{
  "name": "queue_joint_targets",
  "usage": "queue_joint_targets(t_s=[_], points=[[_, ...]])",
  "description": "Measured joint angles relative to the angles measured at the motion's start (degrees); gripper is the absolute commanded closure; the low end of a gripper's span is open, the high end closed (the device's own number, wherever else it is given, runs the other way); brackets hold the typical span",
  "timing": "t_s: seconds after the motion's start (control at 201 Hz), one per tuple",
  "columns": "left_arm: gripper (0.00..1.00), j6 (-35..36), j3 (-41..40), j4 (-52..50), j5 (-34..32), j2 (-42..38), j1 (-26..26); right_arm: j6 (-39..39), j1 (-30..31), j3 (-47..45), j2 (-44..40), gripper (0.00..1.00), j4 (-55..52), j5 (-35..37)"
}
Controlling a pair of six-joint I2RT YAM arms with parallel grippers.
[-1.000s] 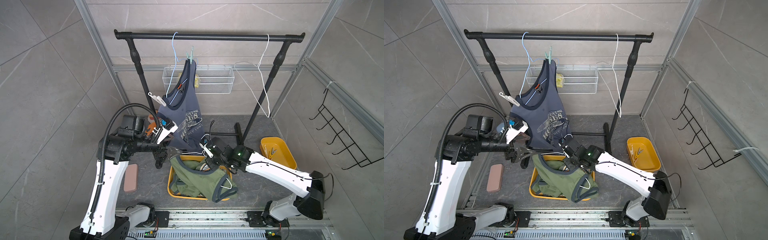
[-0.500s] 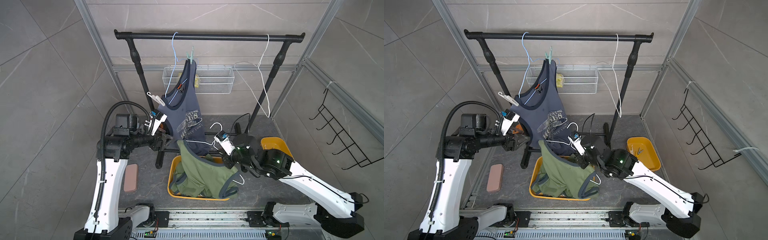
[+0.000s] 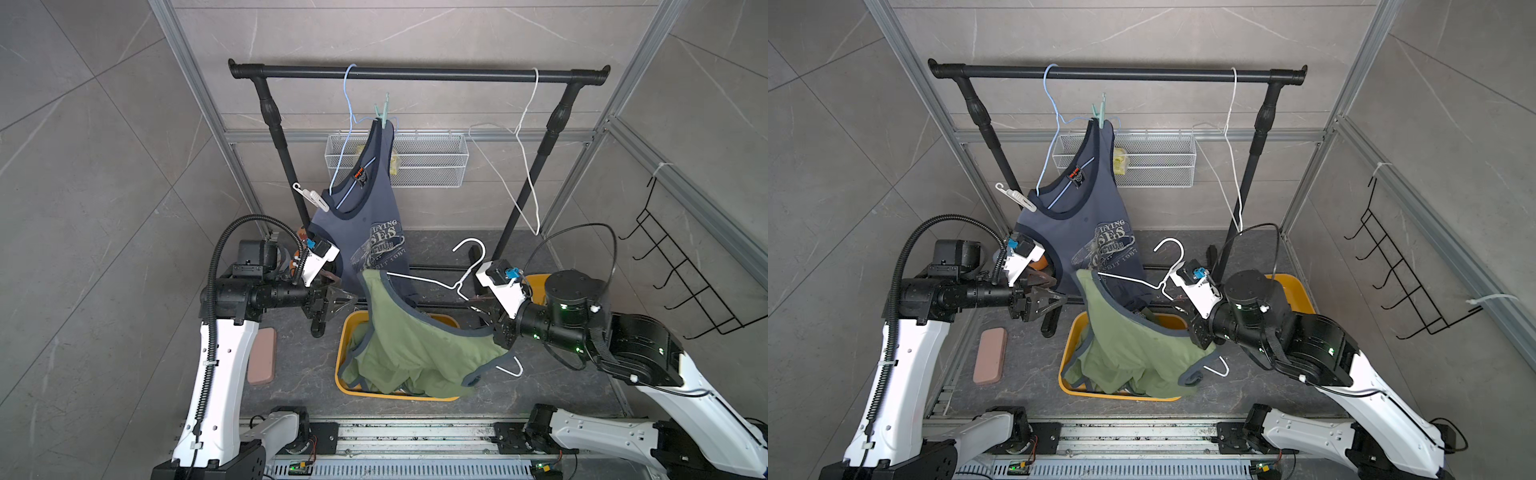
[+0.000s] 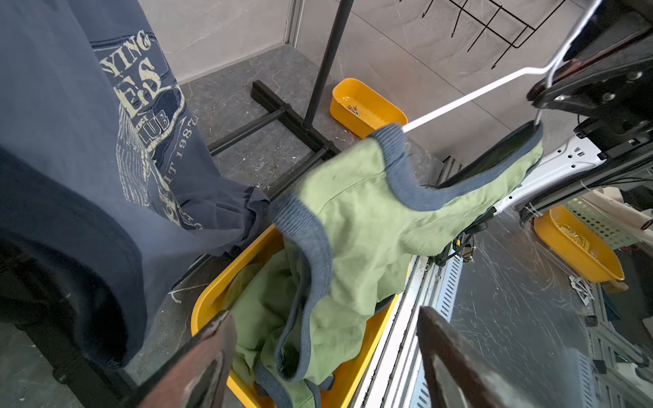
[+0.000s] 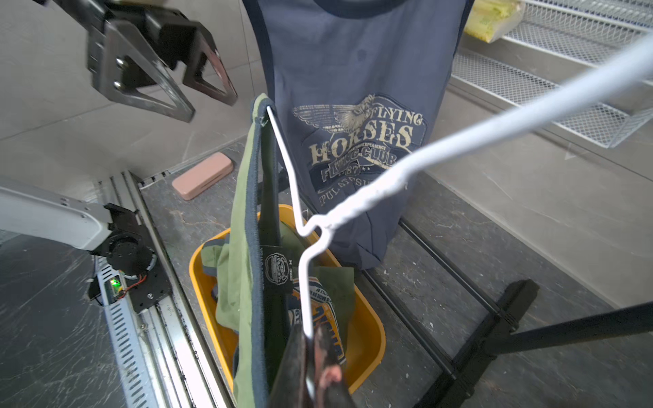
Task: Remove the clothespins securing tank tops to the hanger
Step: Remove the tank top from the hanger.
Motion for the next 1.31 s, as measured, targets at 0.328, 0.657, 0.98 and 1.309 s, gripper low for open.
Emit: queue_joint_targets(t_s=[0.328, 0.657, 0.98, 1.309], points=[[0.14, -1.31, -0.35, 1.95, 7.69, 1.42, 0.22, -0.46, 0.00, 3.82, 2.03, 1.00, 2.19, -5.16], [0.68, -4.02, -0.66, 4.52, 10.67, 2.14, 0.22, -0.63, 0.00, 3.82, 4.17, 1.00, 3.87, -8.07], [1.00, -6.03, -0.90, 5.97, 9.60, 2.01, 0.46, -0.63, 0.00, 3.52, 3.61, 1.00, 3.28, -6.78], [1.00, -15.39, -0.90, 11.41, 4.02, -0.04, 4.35, 0.07, 0.00, -2.23, 0.50, 1.00, 0.52, -3.04]])
